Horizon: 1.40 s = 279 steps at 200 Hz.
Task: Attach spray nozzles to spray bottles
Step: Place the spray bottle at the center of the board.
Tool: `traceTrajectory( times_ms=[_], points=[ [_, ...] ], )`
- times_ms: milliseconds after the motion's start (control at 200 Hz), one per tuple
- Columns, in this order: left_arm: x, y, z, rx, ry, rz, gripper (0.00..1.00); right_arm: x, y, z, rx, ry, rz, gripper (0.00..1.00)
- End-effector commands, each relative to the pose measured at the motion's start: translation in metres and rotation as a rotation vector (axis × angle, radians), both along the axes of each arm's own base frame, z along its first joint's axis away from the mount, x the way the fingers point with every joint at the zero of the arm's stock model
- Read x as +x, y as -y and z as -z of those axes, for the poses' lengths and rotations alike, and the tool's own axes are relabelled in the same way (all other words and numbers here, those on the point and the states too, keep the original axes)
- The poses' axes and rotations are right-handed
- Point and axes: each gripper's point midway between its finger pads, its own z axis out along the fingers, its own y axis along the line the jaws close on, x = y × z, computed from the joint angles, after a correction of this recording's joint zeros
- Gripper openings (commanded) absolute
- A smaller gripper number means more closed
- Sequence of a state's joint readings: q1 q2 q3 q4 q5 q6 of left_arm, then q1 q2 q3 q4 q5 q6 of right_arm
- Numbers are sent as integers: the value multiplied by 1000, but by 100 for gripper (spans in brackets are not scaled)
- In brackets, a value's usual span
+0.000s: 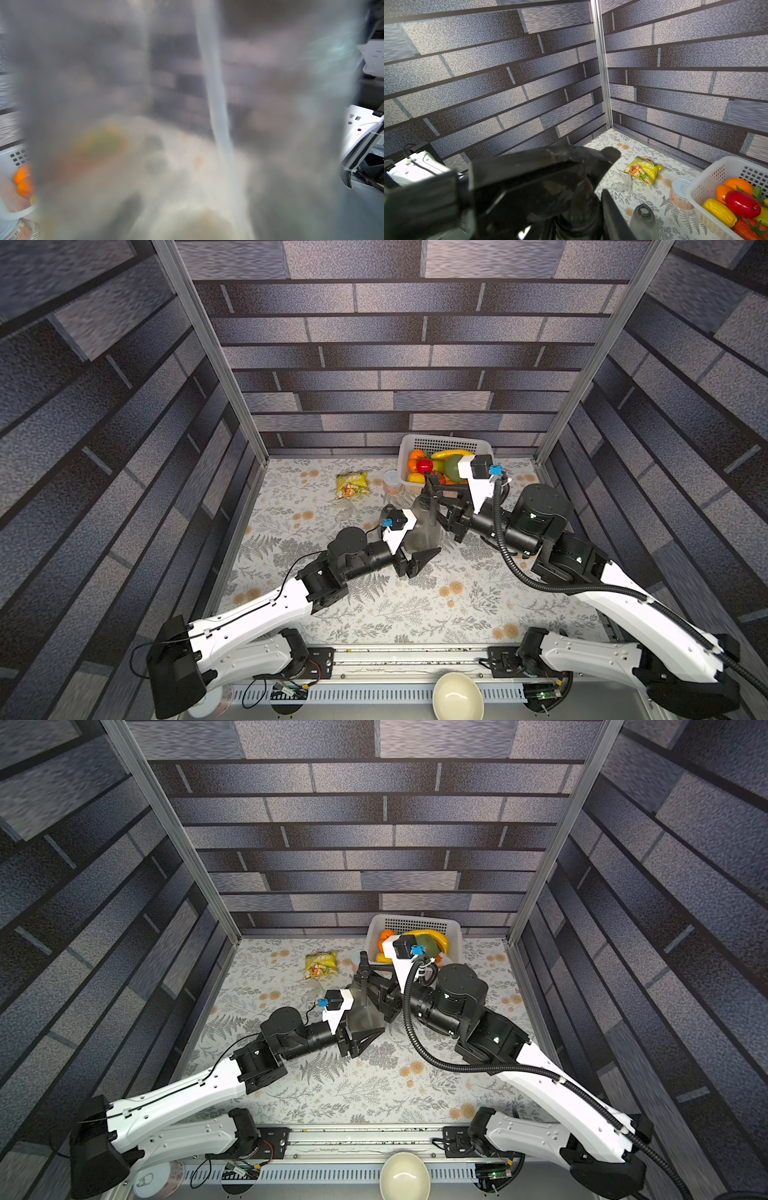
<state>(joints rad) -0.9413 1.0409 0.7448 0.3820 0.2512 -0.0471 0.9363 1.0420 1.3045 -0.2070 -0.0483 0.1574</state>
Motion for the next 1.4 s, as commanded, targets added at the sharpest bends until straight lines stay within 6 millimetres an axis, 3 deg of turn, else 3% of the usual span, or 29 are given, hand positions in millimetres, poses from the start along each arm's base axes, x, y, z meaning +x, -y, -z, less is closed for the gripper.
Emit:
traceTrajectory(
  times_ms=[0, 60, 271, 406, 471, 481, 556, 656, 947, 1147, 1393],
  points=[
    [-5, -11, -25, -58, 132, -18, 88, 17, 6, 33, -80, -59, 106, 5],
    [-4, -16, -18, -46, 116, -32, 100, 19, 10, 25, -60, -43, 126, 5],
    [2, -47, 16, -1, 61, -159, 100, 34, 19, 6, -41, 52, 227, 5],
    [11, -83, 27, -37, 30, -330, 100, 62, 33, 21, -77, 156, 405, 5],
    [11, -101, 27, -67, 25, -393, 100, 73, 37, 32, -77, 203, 477, 5],
    [12, -103, 27, -72, 24, -402, 100, 76, 37, 45, -94, 201, 486, 5],
    [13, -120, 23, -126, 13, -463, 100, 89, 45, 67, -63, 230, 563, 5],
    [12, -127, 24, -133, 11, -484, 100, 107, 60, 97, -7, 260, 681, 5],
    [15, -114, 32, -119, 10, -449, 100, 162, 83, 182, 79, 230, 928, 5],
    [18, -110, 36, -128, 21, -433, 100, 190, 70, 227, 19, 221, 979, 5],
    [22, -113, 43, -127, 11, -427, 100, 203, 67, 269, -43, 167, 1001, 6]
  ],
)
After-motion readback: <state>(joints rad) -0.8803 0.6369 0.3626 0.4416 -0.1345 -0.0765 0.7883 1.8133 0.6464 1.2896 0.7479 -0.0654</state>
